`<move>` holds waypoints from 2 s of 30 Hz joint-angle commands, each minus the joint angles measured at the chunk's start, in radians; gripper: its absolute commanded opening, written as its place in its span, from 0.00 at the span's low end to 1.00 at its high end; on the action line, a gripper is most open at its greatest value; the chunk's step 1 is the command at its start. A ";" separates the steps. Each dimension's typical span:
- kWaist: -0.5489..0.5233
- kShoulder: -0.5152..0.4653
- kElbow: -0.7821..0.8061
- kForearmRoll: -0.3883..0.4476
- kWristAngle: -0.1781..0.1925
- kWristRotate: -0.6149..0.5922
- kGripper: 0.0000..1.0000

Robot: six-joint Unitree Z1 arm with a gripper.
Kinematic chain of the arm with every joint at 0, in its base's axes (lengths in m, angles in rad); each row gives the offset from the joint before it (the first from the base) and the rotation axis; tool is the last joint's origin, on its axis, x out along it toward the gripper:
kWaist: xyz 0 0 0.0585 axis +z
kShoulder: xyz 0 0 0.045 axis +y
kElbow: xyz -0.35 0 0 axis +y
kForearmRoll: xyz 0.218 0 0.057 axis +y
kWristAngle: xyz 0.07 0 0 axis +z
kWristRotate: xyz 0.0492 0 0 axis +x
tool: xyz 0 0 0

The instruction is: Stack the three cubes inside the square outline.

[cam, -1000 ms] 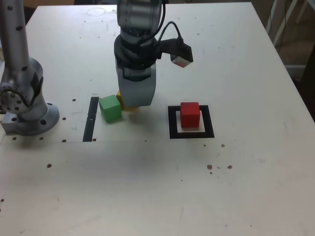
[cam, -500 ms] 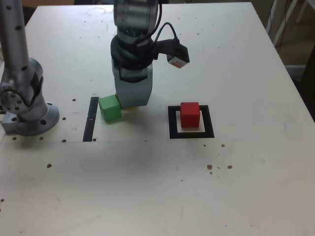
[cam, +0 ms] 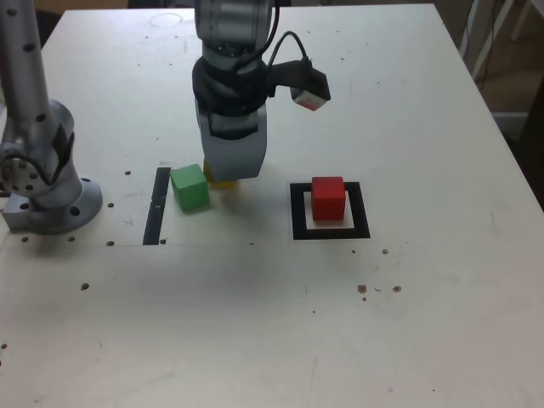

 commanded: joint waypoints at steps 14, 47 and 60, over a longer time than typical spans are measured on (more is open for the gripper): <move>-0.022 -0.055 -0.183 0.134 -0.009 -0.051 0.51; -0.170 0.155 -0.632 0.363 0.003 -0.251 0.51; -0.170 0.177 -0.581 0.300 0.000 -0.248 0.51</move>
